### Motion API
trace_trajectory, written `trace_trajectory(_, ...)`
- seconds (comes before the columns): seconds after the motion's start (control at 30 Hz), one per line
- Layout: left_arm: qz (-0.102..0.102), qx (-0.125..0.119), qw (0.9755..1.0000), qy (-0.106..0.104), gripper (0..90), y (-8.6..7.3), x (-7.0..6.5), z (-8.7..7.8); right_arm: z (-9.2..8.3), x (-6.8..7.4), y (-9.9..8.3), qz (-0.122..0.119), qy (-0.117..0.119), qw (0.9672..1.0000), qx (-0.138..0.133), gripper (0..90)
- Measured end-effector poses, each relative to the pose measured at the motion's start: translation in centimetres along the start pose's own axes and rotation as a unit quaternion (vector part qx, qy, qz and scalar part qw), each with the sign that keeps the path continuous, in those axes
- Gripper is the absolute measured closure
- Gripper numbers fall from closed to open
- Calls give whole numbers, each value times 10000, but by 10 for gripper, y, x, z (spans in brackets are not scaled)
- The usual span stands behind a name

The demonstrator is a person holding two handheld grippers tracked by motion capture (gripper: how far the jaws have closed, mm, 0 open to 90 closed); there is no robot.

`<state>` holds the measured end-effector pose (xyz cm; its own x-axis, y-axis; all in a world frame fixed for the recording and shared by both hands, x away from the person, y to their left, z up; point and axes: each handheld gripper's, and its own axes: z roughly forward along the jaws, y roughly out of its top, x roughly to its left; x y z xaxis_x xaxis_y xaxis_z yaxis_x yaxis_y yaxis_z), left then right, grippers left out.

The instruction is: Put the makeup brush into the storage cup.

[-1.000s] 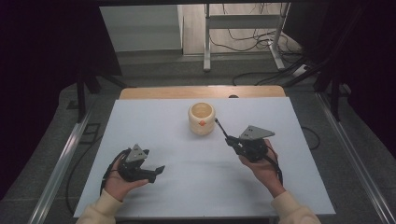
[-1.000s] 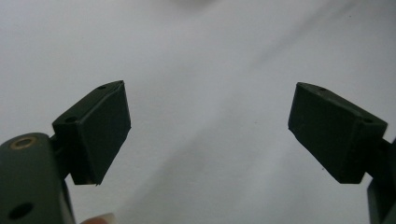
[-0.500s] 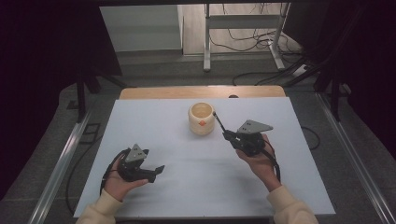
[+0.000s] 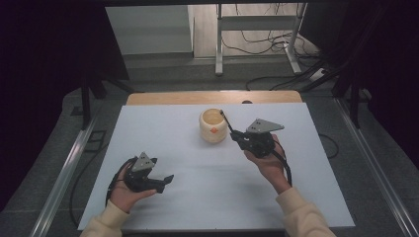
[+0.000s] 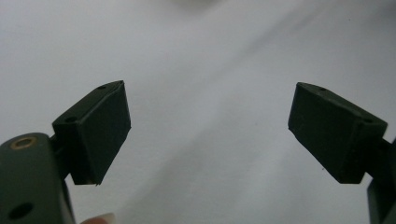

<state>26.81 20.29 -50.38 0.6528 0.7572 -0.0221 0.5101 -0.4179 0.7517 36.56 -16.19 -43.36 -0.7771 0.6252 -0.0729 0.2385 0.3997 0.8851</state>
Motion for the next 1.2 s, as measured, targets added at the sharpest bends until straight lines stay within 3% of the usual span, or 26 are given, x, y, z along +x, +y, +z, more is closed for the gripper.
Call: trace_trajectory(1.2,25,14,10000,-32,136,0,-1,2,27,-7,44,234,24,9992,-315,833)
